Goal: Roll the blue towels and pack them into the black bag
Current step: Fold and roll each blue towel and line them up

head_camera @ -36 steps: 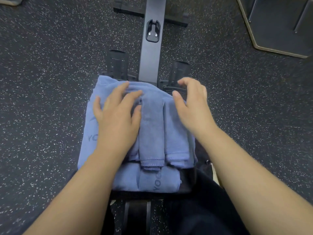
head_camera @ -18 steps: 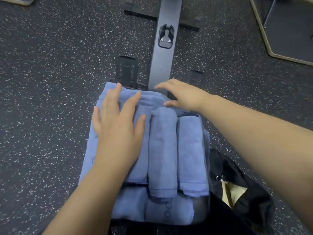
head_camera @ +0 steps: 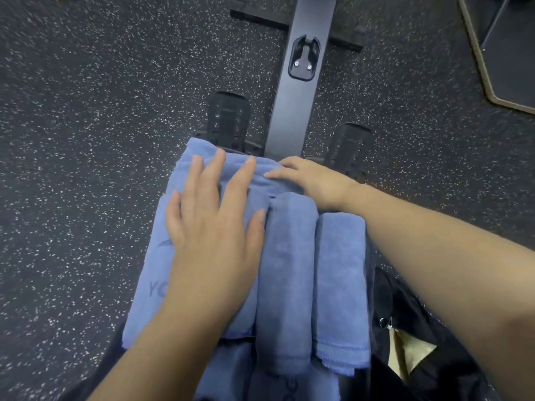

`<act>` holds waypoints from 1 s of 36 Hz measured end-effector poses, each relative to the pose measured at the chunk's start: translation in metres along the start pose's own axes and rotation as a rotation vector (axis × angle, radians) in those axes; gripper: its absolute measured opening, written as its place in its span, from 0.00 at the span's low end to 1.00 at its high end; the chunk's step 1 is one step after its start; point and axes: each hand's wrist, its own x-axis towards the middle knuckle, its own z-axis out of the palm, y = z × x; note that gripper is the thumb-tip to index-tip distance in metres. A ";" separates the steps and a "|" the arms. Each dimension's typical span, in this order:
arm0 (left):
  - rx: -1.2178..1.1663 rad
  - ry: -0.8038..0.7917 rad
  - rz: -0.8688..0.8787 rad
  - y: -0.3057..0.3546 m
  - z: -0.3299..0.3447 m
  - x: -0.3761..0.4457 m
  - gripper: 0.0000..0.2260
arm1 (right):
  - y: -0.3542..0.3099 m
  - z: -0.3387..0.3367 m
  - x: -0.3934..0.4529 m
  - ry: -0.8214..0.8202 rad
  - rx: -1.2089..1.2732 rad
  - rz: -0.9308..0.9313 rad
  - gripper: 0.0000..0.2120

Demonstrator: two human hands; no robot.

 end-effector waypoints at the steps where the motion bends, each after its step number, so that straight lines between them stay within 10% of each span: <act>1: 0.002 0.002 0.000 0.000 0.000 0.000 0.23 | 0.001 0.001 0.000 0.012 0.009 0.004 0.33; 15: 0.024 0.000 0.008 -0.001 0.002 0.000 0.23 | 0.008 0.015 0.005 0.072 -0.086 -0.009 0.32; 21: 0.038 0.010 0.012 0.000 0.002 0.000 0.23 | 0.000 0.018 0.010 0.082 -0.012 0.023 0.13; 32: 0.063 0.026 0.028 -0.001 0.003 0.000 0.22 | -0.002 0.018 0.005 0.036 -0.034 0.008 0.14; 36: 0.073 0.025 0.039 -0.001 0.003 0.001 0.21 | 0.002 0.011 0.001 0.165 0.008 -0.013 0.29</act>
